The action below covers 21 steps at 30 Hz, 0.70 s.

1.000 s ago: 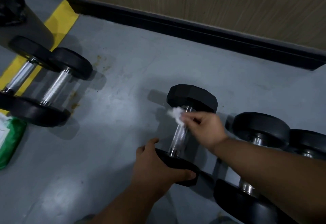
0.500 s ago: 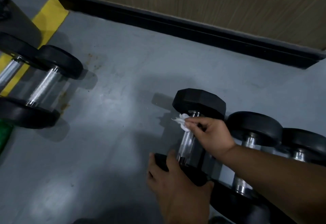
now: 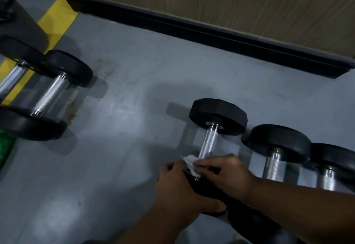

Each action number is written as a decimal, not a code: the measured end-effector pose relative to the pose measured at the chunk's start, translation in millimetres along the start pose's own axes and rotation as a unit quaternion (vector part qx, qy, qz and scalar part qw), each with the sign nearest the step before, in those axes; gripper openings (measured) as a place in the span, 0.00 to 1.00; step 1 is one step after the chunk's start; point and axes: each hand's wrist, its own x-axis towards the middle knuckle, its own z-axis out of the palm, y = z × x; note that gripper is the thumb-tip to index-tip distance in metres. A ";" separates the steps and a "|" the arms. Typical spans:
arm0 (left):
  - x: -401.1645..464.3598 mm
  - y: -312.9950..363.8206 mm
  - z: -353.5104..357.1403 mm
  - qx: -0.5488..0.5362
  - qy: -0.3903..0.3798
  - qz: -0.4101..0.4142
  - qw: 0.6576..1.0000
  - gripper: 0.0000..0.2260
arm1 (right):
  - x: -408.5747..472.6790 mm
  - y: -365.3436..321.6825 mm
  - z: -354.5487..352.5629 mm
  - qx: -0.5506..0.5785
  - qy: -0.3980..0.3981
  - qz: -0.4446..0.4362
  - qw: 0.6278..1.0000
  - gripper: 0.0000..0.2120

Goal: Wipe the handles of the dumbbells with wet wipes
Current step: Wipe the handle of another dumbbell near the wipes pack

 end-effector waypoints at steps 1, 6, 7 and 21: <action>1.4 -2.1 -0.3 0.002 0.001 0.010 1.000 0.51 | 3.3 -1.4 -2.1 0.012 -0.018 0.009 1.000 0.08; -0.1 1.2 -0.7 -0.006 0.007 -0.021 1.000 0.66 | 45.6 7.6 -15.6 0.094 0.191 0.098 0.972 0.07; -1.3 1.3 -0.1 -0.009 0.010 -0.015 1.000 0.64 | 38.7 7.7 -13.4 0.076 0.164 0.083 0.980 0.07; 0.9 -4.7 2.6 0.003 0.011 0.014 1.000 0.50 | 0.6 2.8 -8.2 -0.068 -0.071 -0.052 0.994 0.10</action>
